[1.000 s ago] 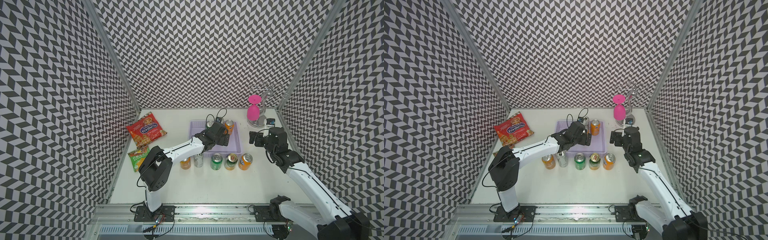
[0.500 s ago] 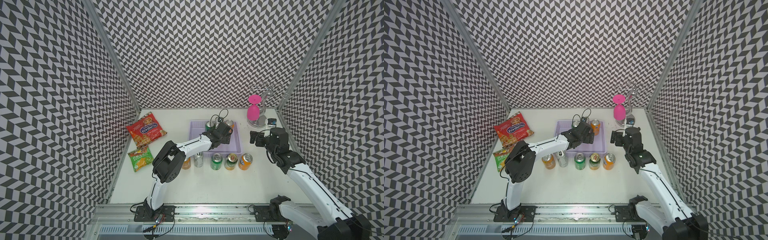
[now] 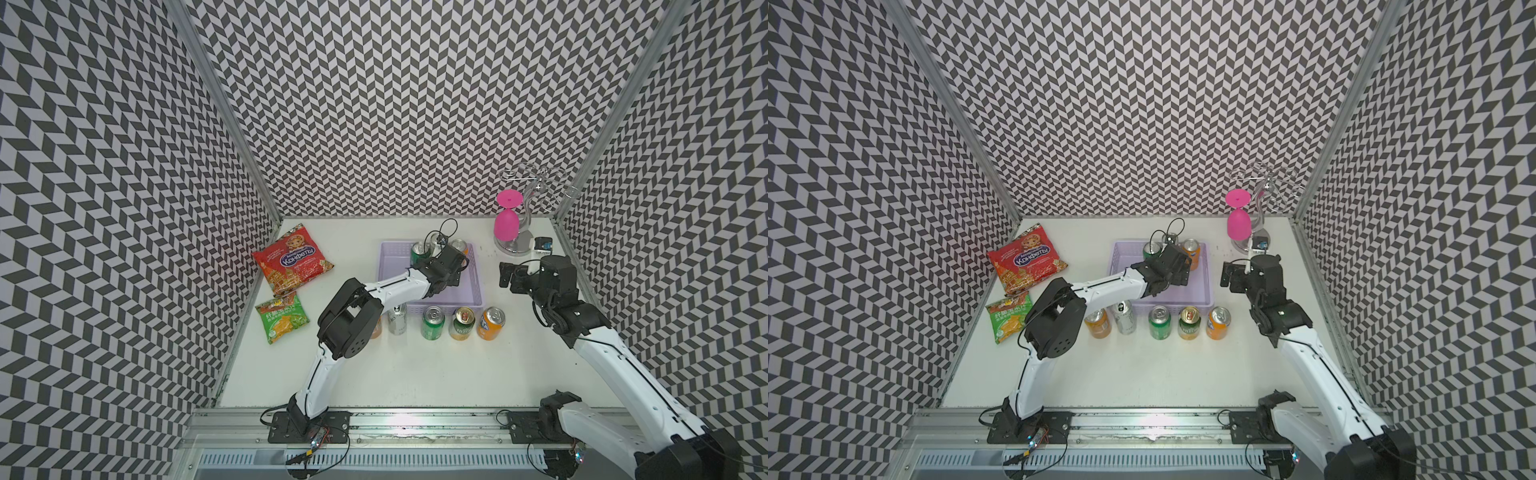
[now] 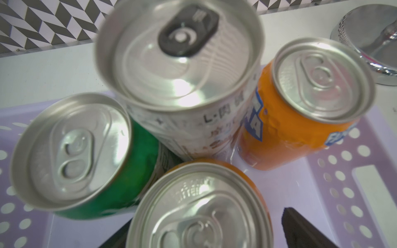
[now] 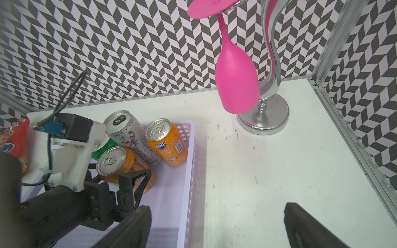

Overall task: Take out the drinks from the basket
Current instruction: Pick up the drink from the basket.

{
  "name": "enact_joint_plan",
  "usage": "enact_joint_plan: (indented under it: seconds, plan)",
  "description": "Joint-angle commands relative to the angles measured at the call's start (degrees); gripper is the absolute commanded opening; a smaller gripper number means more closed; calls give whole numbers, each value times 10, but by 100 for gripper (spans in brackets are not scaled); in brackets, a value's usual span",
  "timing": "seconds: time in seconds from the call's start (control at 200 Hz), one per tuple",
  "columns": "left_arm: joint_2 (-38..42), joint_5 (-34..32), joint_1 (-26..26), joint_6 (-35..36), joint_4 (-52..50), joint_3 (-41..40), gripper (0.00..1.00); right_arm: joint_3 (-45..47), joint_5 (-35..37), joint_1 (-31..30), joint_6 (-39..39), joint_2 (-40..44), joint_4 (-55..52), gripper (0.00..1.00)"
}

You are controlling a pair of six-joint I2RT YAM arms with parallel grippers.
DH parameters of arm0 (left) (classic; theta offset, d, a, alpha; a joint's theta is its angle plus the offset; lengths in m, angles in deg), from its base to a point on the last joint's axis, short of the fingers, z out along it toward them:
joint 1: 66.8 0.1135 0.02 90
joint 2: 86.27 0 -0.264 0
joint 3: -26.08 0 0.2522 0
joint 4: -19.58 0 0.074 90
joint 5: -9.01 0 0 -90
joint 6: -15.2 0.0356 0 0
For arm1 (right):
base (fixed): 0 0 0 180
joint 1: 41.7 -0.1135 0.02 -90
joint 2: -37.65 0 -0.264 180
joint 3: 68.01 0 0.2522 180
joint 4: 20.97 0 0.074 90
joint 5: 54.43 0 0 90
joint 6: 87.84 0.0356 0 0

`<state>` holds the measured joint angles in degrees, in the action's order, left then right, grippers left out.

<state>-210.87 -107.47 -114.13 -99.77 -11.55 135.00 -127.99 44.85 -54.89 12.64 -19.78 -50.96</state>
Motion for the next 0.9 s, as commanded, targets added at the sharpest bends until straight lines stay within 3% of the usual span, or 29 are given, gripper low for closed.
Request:
enact_joint_plan:
  seconds: [0.0, 0.335, 0.896]
  plan:
    - [-11, -23, 3, 10, 18, 18, 95, 4, -7, 4, 0, 5, 29, 100]
    - [-25, -32, 7, 37, 39, 31, 93, 3, -15, 5, 0, 4, 29, 100]
    - [-20, -27, 9, 57, 30, 31, 70, 3, -17, 5, -1, 8, 30, 100]
